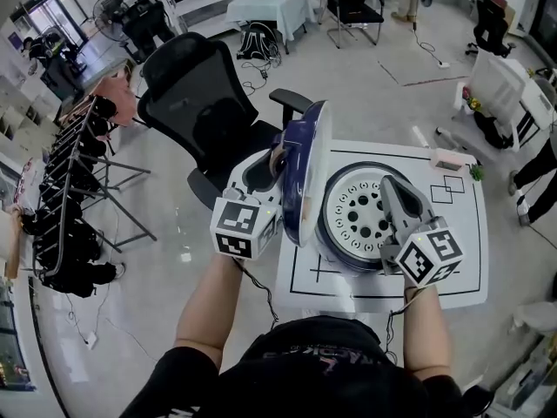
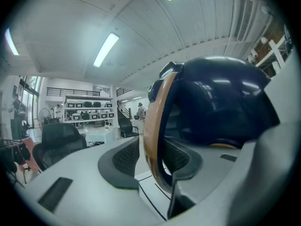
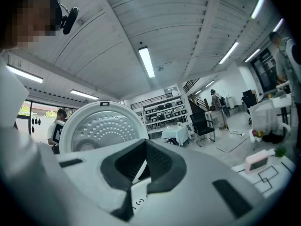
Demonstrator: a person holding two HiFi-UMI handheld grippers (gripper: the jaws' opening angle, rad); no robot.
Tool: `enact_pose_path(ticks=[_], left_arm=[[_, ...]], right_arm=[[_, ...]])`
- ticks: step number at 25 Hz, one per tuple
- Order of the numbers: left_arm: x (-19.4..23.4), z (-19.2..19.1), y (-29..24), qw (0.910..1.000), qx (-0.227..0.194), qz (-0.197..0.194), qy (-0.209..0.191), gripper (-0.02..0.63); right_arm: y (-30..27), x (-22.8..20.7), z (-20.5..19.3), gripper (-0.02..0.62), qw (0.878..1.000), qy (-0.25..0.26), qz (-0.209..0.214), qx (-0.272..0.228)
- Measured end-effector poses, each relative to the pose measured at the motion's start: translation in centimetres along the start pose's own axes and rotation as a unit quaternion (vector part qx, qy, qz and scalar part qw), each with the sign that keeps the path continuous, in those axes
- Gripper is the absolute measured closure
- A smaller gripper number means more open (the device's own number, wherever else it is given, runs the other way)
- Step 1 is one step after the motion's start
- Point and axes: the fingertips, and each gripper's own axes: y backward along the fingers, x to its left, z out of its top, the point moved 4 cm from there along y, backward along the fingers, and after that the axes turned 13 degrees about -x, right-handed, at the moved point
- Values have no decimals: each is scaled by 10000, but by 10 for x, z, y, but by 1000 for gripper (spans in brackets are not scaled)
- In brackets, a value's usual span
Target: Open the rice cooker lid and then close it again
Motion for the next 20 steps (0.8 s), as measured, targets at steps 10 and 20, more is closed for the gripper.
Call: enact_pose_path(ticks=[10, 20], left_arm=[[2, 10, 34, 9995, 9, 297, -134, 374], [-34, -2, 104, 9893, 207, 1439, 85, 359]], right_arm=[[4, 11, 5, 594, 9997, -34, 222, 24], [42, 9, 8, 594, 9951, -143, 947, 249]])
